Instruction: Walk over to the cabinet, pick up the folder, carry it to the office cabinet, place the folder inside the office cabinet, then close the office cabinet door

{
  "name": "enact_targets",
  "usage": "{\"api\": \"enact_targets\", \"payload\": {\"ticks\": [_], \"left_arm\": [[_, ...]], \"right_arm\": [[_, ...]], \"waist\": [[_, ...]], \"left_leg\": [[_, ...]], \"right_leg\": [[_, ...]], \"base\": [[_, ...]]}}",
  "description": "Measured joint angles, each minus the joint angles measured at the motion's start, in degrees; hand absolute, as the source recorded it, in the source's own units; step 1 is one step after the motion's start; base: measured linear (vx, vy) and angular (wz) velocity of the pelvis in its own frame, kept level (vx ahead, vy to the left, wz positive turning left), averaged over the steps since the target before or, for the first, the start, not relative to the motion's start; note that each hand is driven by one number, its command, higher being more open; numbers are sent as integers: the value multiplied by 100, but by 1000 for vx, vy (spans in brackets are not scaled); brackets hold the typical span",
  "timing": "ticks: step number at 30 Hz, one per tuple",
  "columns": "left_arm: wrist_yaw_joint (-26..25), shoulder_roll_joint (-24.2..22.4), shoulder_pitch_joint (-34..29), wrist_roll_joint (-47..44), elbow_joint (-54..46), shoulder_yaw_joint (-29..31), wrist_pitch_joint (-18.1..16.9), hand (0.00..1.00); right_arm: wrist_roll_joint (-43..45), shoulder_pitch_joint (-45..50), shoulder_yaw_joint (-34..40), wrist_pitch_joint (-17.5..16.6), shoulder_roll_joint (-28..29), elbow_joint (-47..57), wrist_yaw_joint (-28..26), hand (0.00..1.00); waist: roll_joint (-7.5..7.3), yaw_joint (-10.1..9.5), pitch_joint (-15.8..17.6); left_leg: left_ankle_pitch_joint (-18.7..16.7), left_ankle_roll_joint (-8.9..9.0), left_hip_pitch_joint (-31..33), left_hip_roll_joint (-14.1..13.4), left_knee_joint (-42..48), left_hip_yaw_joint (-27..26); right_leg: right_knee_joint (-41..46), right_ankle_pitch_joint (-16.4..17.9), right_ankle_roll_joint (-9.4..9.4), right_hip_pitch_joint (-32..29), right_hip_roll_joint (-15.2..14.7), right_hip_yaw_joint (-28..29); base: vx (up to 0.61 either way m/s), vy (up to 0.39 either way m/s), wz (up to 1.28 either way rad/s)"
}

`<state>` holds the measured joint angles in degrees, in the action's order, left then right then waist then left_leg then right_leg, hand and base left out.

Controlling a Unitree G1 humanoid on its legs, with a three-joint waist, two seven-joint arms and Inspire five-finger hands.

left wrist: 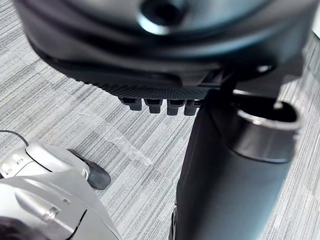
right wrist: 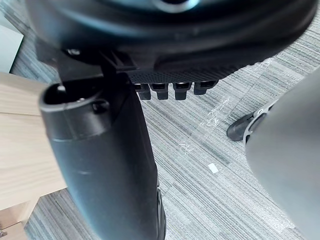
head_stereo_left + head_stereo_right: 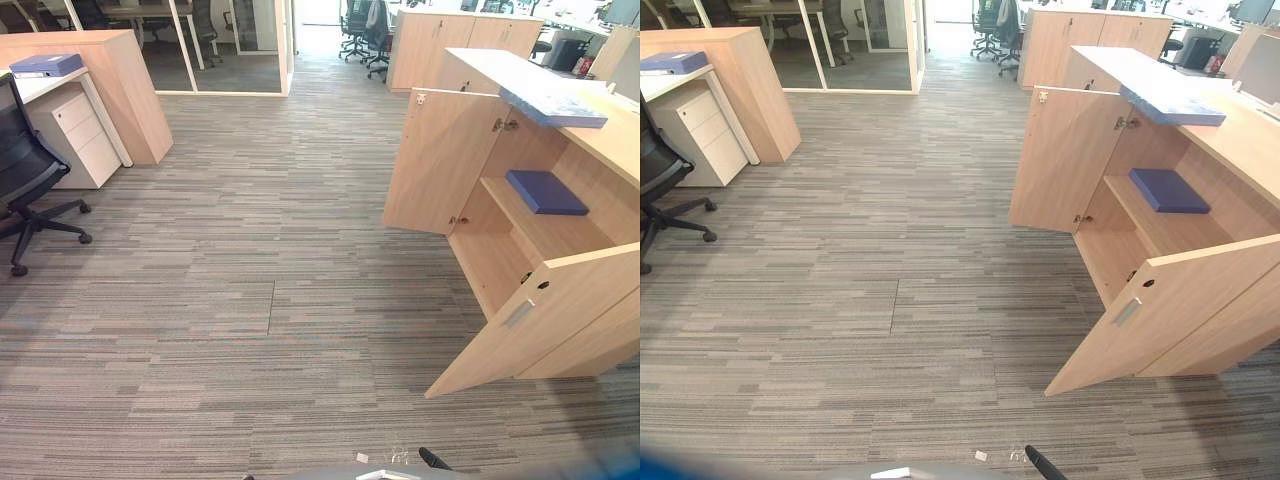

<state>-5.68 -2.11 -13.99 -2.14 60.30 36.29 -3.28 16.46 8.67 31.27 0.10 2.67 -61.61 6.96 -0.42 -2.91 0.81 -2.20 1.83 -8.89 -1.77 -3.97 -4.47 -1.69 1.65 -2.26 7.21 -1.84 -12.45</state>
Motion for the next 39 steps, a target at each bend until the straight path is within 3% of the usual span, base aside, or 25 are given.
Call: {"api": "enact_targets", "payload": {"ticks": [14,22,31,39], "left_arm": [[-51,259,202,-15,248,-658,-45,100],[-268,472,347,276,371,-1322,-73,100],[-696,562,431,405,392,-1814,-253,100],[-439,618,438,379,356,-2039,-290,100]], "right_arm": [[-58,-169,-622,-47,-176,-230,93,100],[-95,-339,-1221,-66,-301,-336,215,100],[-518,-422,-1280,-73,-298,-331,362,100],[-749,-490,-1456,-63,-329,-307,340,100]], "waist": [[-45,16,9],[-47,30,138],[-30,50,227],[-2,54,337]], "left_leg": [[10,14,-5,13,-45,74],[10,15,-3,16,-26,84],[5,23,7,34,-20,81],[-22,55,-46,46,78,81]], "right_leg": [[-116,-14,-39,23,20,-33],[-109,-8,-60,24,19,-32],[-106,3,-106,11,1,-22],[-42,12,-122,83,-27,-11]], "base": [[-3,-6,1],[-23,-9,0],[0,0,0],[-4,-1,0]]}}
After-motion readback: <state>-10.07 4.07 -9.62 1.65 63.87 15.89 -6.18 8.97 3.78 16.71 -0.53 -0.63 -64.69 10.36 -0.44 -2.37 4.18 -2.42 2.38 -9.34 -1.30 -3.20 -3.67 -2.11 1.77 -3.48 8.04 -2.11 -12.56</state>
